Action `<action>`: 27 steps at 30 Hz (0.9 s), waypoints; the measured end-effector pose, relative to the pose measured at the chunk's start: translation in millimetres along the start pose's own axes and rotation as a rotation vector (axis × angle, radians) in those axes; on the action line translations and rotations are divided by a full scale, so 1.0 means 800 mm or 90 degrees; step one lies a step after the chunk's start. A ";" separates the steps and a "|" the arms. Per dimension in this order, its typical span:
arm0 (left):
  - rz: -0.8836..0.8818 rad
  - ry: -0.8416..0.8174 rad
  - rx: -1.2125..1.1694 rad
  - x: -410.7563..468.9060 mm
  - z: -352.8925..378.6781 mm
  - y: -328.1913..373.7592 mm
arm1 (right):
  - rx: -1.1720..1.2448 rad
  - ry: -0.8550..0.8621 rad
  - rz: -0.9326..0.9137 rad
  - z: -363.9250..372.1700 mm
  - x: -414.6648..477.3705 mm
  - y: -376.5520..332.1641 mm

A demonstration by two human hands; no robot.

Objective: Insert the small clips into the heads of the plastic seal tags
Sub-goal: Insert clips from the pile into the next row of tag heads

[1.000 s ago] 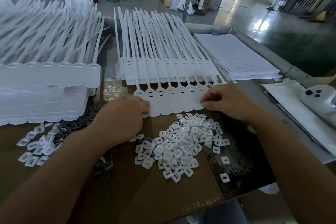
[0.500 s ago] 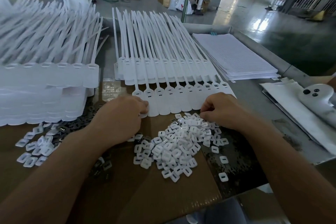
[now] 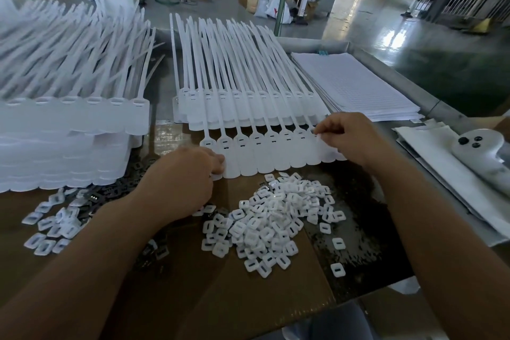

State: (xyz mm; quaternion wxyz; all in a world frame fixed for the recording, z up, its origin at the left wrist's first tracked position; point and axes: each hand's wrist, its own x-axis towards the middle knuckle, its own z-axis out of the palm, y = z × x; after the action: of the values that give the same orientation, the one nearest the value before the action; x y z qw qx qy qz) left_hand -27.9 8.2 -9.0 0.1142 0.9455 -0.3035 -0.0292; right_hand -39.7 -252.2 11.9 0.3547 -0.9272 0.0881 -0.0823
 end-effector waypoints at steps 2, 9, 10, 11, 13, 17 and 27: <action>0.002 -0.005 0.004 0.001 -0.001 0.000 | 0.007 0.034 0.023 0.004 0.013 0.006; 0.006 -0.017 0.025 0.003 0.000 -0.001 | -0.021 0.030 0.044 0.018 0.038 0.022; 0.006 -0.019 0.027 0.003 0.000 -0.002 | -0.019 0.029 0.046 0.019 0.040 0.024; 0.006 -0.019 0.027 0.003 -0.001 -0.002 | -0.016 0.029 0.049 0.020 0.042 0.025; 0.006 -0.018 0.029 0.003 -0.002 -0.002 | -0.011 0.034 0.055 0.021 0.045 0.027; 0.012 -0.020 0.037 0.003 -0.001 -0.002 | -0.022 0.027 0.048 0.020 0.048 0.030; 0.001 0.010 0.006 0.001 0.000 -0.001 | -0.097 0.024 0.002 0.022 0.051 0.031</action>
State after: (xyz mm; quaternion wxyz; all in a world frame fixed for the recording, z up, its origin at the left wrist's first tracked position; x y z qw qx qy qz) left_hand -26.7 8.5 -9.2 0.1122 0.9460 -0.3034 -0.0202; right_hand 1.4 -268.0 -14.3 0.2818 -0.9495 0.1026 -0.0923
